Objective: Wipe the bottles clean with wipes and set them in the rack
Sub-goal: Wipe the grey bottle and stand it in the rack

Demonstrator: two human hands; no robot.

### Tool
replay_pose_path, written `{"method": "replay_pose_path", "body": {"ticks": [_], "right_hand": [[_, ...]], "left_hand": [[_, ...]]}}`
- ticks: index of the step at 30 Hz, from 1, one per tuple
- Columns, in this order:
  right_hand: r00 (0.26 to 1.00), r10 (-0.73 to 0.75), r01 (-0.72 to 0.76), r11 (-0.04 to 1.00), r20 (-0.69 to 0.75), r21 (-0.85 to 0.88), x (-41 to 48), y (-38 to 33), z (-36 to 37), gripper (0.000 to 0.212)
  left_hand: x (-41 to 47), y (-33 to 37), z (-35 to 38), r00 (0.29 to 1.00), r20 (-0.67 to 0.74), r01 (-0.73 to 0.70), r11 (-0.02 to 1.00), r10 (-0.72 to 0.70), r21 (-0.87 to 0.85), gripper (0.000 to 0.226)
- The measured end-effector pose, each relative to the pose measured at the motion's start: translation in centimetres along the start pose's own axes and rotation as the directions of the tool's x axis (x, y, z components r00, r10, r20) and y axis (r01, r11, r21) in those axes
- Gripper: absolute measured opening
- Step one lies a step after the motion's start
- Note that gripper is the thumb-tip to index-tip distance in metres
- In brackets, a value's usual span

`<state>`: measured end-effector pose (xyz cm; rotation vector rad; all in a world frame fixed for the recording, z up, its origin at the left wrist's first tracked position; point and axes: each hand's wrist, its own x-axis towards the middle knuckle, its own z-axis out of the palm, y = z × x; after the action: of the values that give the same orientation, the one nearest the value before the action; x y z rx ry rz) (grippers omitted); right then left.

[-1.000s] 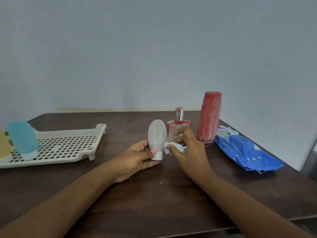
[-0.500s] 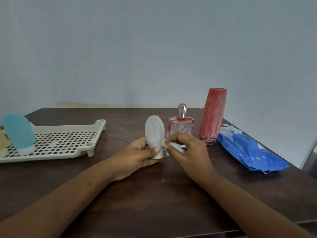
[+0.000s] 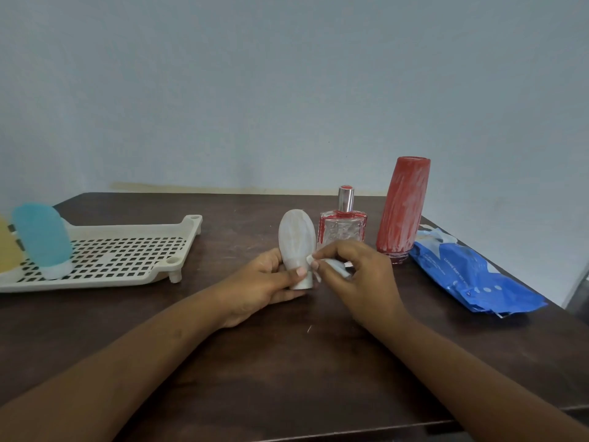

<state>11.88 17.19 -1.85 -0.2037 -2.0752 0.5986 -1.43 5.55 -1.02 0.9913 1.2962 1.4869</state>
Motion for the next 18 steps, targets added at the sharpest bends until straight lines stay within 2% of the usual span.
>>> {"method": "replay_pose_path", "body": {"ticks": [3,9,14,18], "right_hand": [[0.999,-0.044,0.044,0.998,0.013,-0.047,-0.19,-0.25,0.17,0.007],[0.996,0.067,-0.068,0.998,-0.063,-0.017,0.29,0.67,-0.04,0.005],[0.999,-0.037,0.037,0.998,0.004,-0.052,-0.15,-0.26,0.16,0.008],[0.998,0.035,-0.037,0.999,-0.047,-0.031,0.31,0.49,-0.12,0.005]], "left_hand": [[0.09,-0.24,-0.12,1.000,0.004,-0.004,1.000,0.004,0.025,0.041],[0.19,-0.45,-0.31,1.000,-0.011,0.024,0.996,-0.023,0.083,0.045],[0.05,-0.27,-0.03,1.000,-0.006,0.000,0.997,0.000,0.075,0.043],[0.11,-0.22,-0.09,0.999,-0.024,0.027,0.994,-0.025,0.109,0.045]]}}
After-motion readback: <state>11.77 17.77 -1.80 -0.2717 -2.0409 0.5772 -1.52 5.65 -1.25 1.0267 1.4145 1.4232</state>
